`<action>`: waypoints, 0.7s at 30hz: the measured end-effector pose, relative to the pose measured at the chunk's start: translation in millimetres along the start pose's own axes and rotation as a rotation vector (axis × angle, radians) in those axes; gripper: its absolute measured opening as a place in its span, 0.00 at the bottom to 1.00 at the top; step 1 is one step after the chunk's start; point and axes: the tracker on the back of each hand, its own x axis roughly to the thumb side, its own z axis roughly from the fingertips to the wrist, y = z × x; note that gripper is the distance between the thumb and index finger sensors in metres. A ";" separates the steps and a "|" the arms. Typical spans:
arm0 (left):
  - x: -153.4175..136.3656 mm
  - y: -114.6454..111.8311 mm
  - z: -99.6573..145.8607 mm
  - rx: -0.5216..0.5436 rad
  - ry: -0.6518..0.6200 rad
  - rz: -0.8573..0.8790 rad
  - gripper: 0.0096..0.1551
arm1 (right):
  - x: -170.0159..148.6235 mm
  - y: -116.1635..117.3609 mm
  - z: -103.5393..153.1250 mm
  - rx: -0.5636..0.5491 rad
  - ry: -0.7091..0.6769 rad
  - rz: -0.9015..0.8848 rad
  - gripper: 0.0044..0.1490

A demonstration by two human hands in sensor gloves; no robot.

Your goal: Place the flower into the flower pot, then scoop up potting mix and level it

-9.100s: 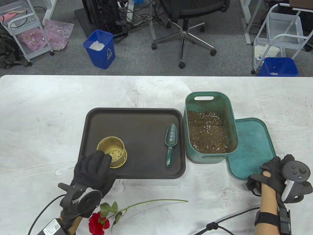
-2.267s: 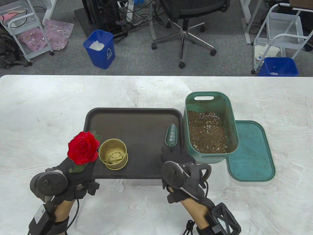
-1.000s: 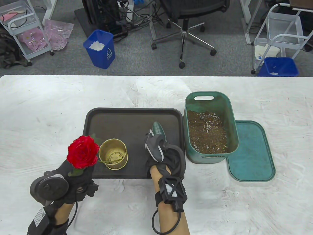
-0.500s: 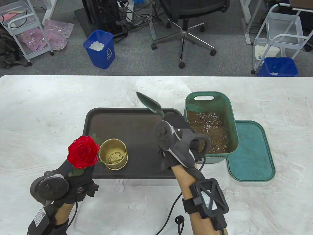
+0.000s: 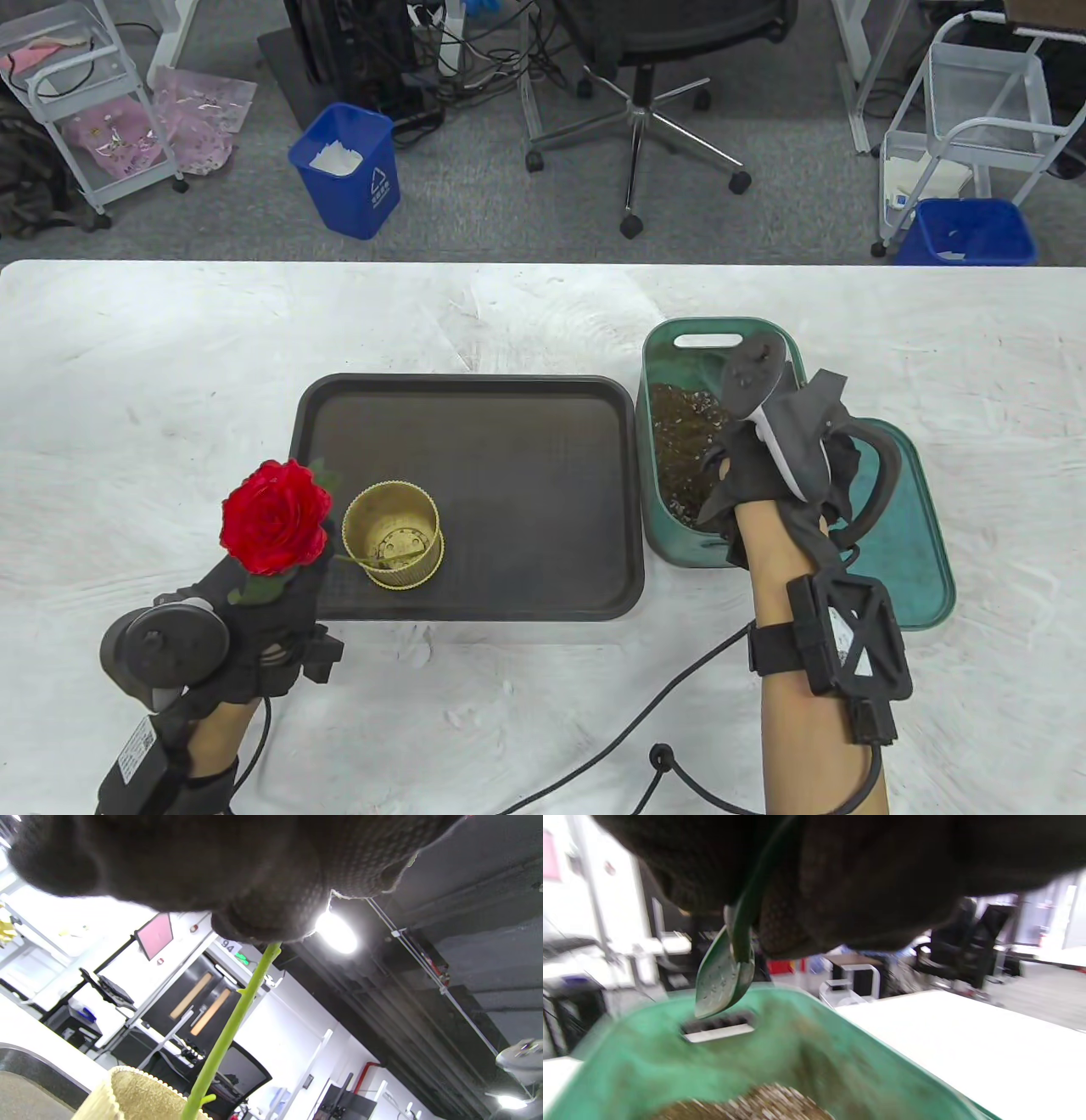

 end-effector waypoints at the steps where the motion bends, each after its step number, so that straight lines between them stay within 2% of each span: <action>1: 0.8 -0.5 0.2 -0.002 -0.002 0.002 0.24 | -0.8 8.1 -7.6 0.052 0.032 0.063 0.29; 6: 5.5 -1.5 1.0 -0.005 -0.027 -0.022 0.24 | 8.7 40.1 -26.0 0.274 0.100 0.267 0.29; 10: 6.6 -1.8 1.2 -0.004 -0.035 -0.035 0.24 | 21.1 56.6 -35.1 0.275 0.128 0.375 0.30; 15: 6.0 -1.4 1.1 -0.002 -0.032 -0.039 0.24 | 27.8 65.9 -42.8 0.359 0.109 0.308 0.30; 21: 5.8 -1.3 1.0 0.000 -0.027 -0.040 0.24 | 19.1 79.2 -52.1 0.470 0.111 0.119 0.31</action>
